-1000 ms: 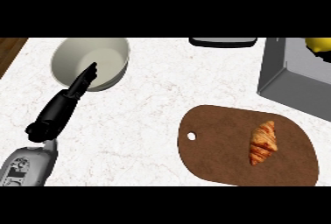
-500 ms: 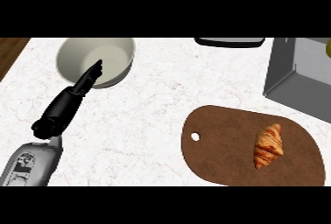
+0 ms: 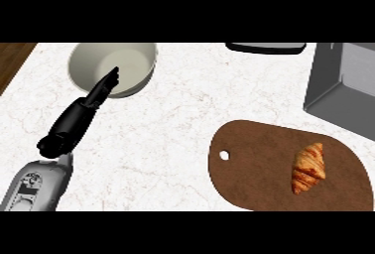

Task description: Pick the lemon from the cutting board and place it in the cardboard box

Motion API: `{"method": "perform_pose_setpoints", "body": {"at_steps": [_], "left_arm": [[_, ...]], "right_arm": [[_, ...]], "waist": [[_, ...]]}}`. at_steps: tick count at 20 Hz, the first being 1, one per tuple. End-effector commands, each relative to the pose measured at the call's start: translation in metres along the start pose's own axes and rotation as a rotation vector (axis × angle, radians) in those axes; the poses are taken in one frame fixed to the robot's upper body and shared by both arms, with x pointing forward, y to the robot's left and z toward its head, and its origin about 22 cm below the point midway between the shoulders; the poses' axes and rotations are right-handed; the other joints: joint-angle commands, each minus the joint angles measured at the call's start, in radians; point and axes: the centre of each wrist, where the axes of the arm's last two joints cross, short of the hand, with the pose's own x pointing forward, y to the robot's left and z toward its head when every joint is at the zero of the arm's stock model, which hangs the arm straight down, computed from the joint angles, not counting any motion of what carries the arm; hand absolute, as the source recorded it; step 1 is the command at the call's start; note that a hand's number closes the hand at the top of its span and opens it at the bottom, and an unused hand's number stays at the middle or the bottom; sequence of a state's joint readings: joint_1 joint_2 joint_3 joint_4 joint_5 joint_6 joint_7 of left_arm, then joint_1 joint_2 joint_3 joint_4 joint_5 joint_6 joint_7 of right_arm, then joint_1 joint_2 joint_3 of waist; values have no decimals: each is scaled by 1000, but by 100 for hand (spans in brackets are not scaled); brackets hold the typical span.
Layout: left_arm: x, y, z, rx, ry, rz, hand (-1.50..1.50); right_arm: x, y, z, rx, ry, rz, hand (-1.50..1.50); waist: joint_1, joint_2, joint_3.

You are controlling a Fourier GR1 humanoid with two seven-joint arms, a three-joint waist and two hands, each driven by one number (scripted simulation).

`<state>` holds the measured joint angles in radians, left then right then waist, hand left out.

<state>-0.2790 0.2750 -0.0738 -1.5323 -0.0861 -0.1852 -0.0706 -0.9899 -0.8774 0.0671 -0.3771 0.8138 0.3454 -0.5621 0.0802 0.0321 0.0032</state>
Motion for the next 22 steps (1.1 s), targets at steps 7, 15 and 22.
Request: {"method": "perform_pose_setpoints", "body": {"at_steps": [7, 15, 22], "left_arm": [[5, -3, -6, -1, 0, 0, 0], [-6, 3, 3, 10, 14, -5, 0], [-3, -7, 3, -16, -10, 3, 0]], "right_arm": [[-12, 0, 3, -57, -297, -235, -150], [-18, 8, 1, -303, -365, -986, -150], [-44, -4, 35, -434, -245, -1132, -150]], "waist": [[-4, -2, 4], [-3, 0, 4], [17, 18, 7]]}}
